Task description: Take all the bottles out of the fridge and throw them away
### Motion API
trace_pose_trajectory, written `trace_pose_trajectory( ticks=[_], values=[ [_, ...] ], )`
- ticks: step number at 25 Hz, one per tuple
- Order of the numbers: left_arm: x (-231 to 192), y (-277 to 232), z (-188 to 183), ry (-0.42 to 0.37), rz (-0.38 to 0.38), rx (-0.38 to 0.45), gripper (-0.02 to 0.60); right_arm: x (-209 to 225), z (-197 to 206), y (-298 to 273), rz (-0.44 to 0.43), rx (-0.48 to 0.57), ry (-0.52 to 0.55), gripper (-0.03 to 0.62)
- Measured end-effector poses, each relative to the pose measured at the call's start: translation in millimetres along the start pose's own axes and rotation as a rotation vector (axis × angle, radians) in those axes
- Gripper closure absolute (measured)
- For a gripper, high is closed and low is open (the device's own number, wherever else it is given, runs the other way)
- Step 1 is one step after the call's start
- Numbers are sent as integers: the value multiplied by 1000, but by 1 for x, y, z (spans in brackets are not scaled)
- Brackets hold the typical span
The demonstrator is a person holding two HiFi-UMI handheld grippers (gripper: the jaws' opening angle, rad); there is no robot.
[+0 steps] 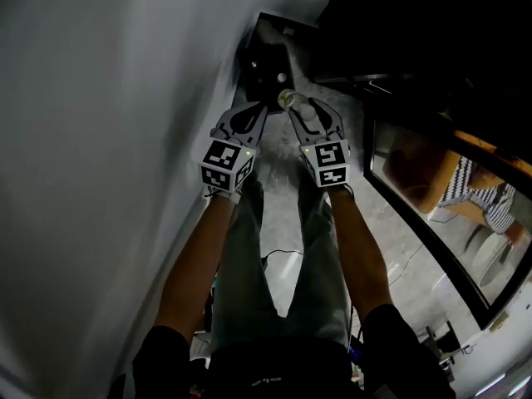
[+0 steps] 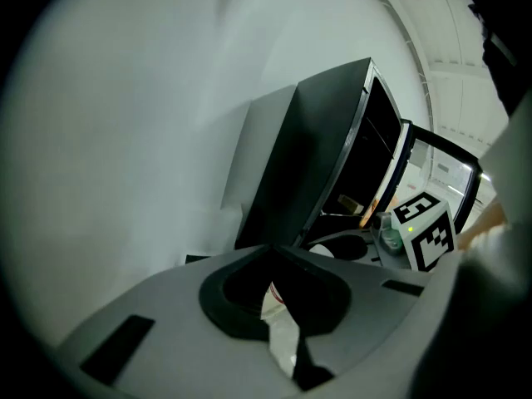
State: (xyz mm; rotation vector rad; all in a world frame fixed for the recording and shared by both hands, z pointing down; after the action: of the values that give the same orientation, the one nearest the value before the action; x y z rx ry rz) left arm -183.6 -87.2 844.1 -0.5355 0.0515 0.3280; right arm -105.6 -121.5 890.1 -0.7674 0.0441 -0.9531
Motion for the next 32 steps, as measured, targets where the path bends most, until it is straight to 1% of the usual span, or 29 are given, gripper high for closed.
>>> trace_pose_trajectory(
  ticks=[3,6,9,13,16,20,23,26,32],
  values=[
    [6,-7,30,17,10,-34,575,6,40,-11,8,-46,-26,393],
    [11,-7,43,28,14,-50,575,10,55,-18,11,-71,-42,392],
    [7,-4,44,36,5,-54,575,6,52,-29,-3,-77,-44,393],
    [-4,1,33,25,-13,-45,575,-3,42,-50,-37,-62,-70,391],
    [-10,7,24,18,-24,-34,575,-8,37,-57,-49,-55,-94,370],
    [-10,14,18,7,-22,-35,575,-12,32,-51,-38,-64,-63,365],
    [-4,20,8,5,-22,-34,575,-10,14,-28,-14,-44,-46,367],
    [7,33,-14,13,-28,-21,575,-10,-18,11,9,-7,-46,374],
    [46,67,-94,-5,-5,26,575,-11,-96,116,107,80,-58,526]
  ],
)
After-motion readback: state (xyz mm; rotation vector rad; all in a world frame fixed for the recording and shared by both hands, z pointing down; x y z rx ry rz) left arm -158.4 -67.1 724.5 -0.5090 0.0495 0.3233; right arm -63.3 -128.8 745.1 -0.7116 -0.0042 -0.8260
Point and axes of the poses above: the fingertips, and each gripper's own axes: y backward along the fingers, x to its right, z out of its underside, the point moved 1 cm from there along y, backward along the fingers, and after that the axes turned 13 degrees about -y, right-handed, at the moved point
